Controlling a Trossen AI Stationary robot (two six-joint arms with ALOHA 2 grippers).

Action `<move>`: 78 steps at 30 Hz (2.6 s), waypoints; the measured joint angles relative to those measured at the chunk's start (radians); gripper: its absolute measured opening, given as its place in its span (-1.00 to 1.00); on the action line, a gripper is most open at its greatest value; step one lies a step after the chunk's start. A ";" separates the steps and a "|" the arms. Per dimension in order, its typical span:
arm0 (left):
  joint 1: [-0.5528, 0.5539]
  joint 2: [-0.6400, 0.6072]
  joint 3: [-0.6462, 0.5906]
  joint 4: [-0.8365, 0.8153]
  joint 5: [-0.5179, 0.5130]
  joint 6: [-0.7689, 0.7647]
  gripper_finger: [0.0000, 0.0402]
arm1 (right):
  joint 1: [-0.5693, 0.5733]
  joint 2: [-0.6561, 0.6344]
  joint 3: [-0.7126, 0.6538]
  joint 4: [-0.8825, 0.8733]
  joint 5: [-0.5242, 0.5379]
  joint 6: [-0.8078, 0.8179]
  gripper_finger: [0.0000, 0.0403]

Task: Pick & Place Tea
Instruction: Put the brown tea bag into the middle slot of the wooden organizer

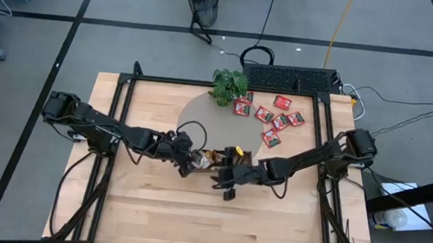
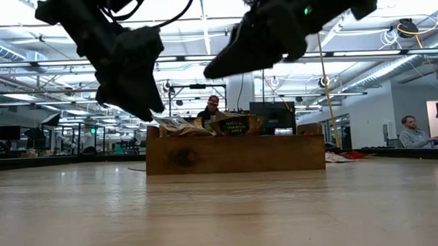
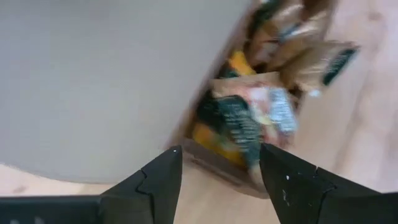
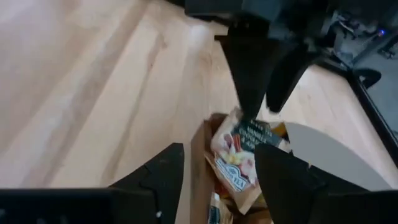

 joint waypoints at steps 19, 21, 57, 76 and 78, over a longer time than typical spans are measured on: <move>0.010 0.055 0.000 0.123 0.131 -0.061 0.07 | 0.024 -0.033 0.000 -0.043 0.000 -0.018 -0.16; 0.011 0.067 0.000 0.134 0.137 -0.063 0.07 | 0.028 -0.033 0.000 -0.042 0.000 -0.018 -0.16; -0.118 0.028 0.054 0.211 -0.039 0.818 -0.99 | 0.107 -0.040 -0.001 -0.147 0.203 0.057 -0.16; -0.046 0.204 0.144 0.211 -0.105 1.003 -1.00 | 0.171 -0.136 -0.012 -0.194 0.461 0.044 -0.16; -0.045 0.234 0.183 0.161 -0.105 1.010 -1.00 | 0.174 -0.158 -0.024 -0.192 0.477 0.053 -0.16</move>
